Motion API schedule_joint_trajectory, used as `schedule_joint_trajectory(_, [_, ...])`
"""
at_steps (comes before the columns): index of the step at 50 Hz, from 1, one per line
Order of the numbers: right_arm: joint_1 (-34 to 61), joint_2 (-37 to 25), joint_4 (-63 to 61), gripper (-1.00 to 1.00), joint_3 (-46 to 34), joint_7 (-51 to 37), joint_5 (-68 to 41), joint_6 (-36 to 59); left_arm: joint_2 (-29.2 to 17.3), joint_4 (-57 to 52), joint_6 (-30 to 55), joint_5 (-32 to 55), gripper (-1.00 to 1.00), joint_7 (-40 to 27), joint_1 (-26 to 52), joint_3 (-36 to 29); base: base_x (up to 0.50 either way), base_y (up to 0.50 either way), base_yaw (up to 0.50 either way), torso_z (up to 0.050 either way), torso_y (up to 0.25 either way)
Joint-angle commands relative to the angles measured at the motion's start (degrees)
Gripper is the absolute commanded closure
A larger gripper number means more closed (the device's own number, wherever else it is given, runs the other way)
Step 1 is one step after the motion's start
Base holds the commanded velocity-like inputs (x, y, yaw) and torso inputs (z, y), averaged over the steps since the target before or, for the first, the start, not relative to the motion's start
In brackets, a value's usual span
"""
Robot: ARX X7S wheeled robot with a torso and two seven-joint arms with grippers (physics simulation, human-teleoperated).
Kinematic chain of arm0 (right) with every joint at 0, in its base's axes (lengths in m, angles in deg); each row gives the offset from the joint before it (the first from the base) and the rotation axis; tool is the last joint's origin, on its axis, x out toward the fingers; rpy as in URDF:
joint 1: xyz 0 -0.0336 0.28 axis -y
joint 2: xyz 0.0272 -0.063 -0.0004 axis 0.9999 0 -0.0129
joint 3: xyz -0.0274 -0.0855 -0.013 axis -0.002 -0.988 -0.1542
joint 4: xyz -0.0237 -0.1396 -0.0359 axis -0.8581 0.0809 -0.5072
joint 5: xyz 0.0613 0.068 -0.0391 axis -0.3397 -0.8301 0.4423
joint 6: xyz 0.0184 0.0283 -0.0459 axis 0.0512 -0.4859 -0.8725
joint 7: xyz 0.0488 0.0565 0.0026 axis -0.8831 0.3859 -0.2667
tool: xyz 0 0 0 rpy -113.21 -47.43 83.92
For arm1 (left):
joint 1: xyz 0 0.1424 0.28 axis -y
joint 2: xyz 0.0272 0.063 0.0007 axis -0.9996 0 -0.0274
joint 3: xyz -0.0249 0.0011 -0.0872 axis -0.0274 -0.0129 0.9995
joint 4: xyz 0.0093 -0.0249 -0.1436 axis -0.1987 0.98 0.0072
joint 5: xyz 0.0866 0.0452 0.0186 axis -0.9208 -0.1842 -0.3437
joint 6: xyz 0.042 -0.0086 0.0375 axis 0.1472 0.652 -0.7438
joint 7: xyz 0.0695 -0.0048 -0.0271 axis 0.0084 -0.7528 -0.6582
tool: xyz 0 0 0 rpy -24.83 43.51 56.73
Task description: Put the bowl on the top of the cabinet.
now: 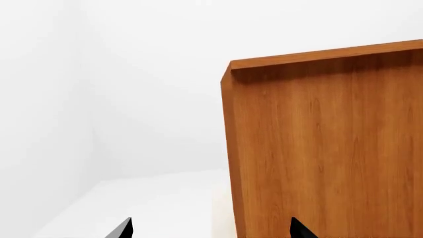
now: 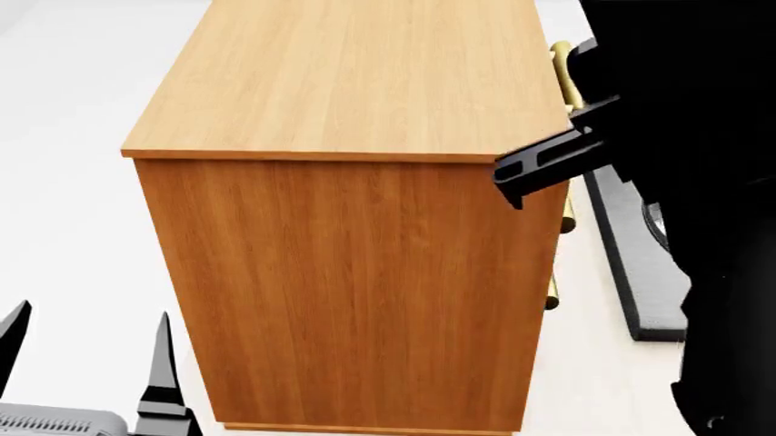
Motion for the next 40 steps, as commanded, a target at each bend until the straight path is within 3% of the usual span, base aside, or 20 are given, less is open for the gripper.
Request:
schedule_joint_trajectory(1, [10.31,6.65,7.94,1.0,-3.91,0.16,0.16,4.12,0.0,0.39,-0.17,-0.03,-1.0,-0.07,0.08,-0.26,0.0,0.0,0.0,0.0,0.0])
schedule_joint_trajectory(14, [17.34,14.2,16.72,1.0,-8.21,6.47,9.19,6.17,-0.14,0.34,-0.12,-0.01,-1.0,-0.26,0.05,-0.42,0.0,0.0,0.0,0.0,0.001])
schedule_joint_trajectory(40, [25.21,21.8,27.46,1.0,-10.99,17.29,19.45,1.37,-0.1,1.49,-0.75,-0.11,-1.0,-0.23,0.25,-1.12,0.0,0.0,0.0,0.0,0.0])
